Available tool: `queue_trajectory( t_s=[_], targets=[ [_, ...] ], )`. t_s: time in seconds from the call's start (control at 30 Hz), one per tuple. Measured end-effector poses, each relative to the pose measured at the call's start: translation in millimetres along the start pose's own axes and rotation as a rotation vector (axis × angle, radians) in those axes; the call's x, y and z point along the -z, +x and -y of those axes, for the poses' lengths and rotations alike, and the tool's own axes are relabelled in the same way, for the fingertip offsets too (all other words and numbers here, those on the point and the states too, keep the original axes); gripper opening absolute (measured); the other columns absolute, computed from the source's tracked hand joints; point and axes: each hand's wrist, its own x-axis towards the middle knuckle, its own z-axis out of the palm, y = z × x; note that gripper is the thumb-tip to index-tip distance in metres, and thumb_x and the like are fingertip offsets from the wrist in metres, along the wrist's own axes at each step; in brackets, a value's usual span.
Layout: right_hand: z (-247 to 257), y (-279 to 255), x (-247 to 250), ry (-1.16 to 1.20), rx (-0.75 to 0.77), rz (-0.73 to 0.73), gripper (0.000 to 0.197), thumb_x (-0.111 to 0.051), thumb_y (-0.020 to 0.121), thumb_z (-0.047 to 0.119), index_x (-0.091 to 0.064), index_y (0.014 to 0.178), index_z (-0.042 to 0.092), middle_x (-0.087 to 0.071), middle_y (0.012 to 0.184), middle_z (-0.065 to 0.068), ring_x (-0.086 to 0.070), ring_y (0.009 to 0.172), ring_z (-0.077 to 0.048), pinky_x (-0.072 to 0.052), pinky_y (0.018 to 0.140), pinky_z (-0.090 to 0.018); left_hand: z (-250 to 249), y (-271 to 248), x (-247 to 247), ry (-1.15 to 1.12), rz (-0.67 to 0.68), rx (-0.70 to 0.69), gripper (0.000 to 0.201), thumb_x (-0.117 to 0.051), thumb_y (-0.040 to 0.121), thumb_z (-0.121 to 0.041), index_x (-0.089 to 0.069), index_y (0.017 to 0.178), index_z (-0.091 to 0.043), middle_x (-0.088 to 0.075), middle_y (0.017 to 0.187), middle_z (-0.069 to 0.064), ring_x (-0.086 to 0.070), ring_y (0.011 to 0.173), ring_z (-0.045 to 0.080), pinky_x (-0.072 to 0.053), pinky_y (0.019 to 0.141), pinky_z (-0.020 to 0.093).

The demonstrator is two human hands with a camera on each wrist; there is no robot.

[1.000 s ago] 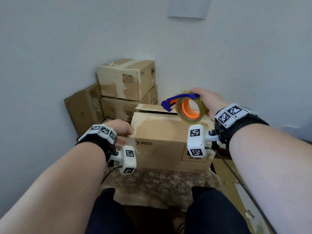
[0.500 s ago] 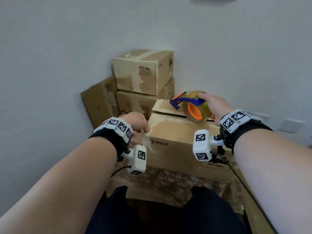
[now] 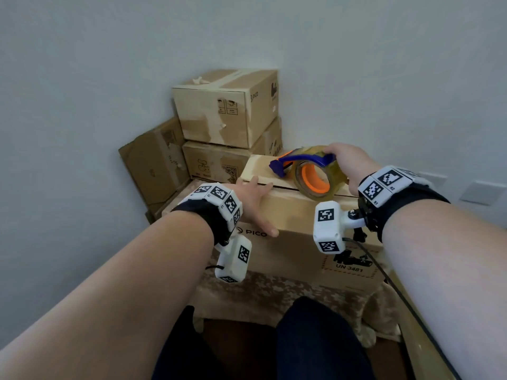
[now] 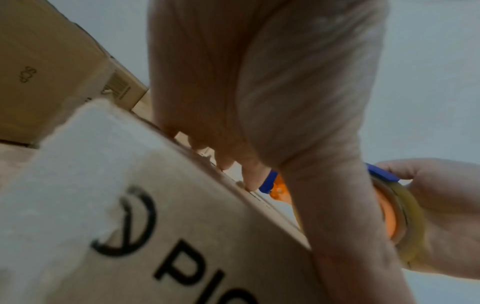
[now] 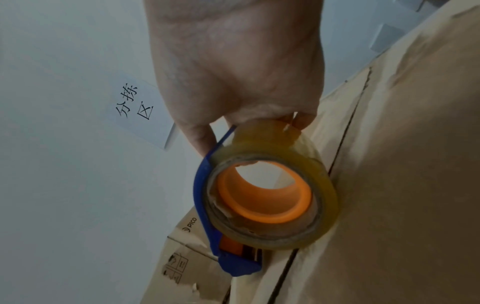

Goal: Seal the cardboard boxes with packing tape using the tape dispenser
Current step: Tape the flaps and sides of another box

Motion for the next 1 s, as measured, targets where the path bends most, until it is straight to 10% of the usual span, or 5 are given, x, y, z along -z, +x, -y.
queue_trajectory(
  t_s=[0.47, 0.67, 1.0],
  targets=[
    [-7, 2, 0, 0.071, 0.003, -0.032, 0.027, -0.053, 0.094, 0.031, -0.053, 0.071, 0.019, -0.049, 0.078, 0.001, -0.049, 0.083, -0.017, -0.04, 0.085, -0.03, 0, 0, 6, -0.001, 0.007, 0.046, 0.137, -0.071, 0.048, -0.079, 0.004, 0.152, -0.03, 0.008, 0.16, 0.003, -0.01, 0.147, 0.025, -0.021, 0.116, 0.05],
    [-15, 0, 6, 0.203, 0.007, 0.044, 0.07, -0.081, 0.053, 0.054, -0.069, 0.098, 0.002, -0.07, 0.089, -0.02, -0.064, 0.078, -0.031, -0.052, 0.093, -0.051, 1, -8, 5, -0.09, 0.016, 0.026, 0.132, -0.077, 0.054, -0.069, 0.005, 0.151, -0.033, 0.01, 0.16, -0.002, -0.008, 0.147, 0.023, -0.017, 0.117, 0.048],
    [-14, 11, -3, 0.244, 0.0, 0.092, 0.036, -0.074, 0.078, 0.045, -0.065, 0.084, 0.011, -0.07, 0.082, -0.014, -0.065, 0.078, -0.03, -0.052, 0.093, -0.048, 5, -2, 21, -0.146, 0.063, 0.045, 0.103, -0.057, 0.076, -0.07, -0.006, 0.153, -0.025, -0.006, 0.161, -0.001, -0.013, 0.146, 0.02, -0.012, 0.119, 0.04]
  ],
)
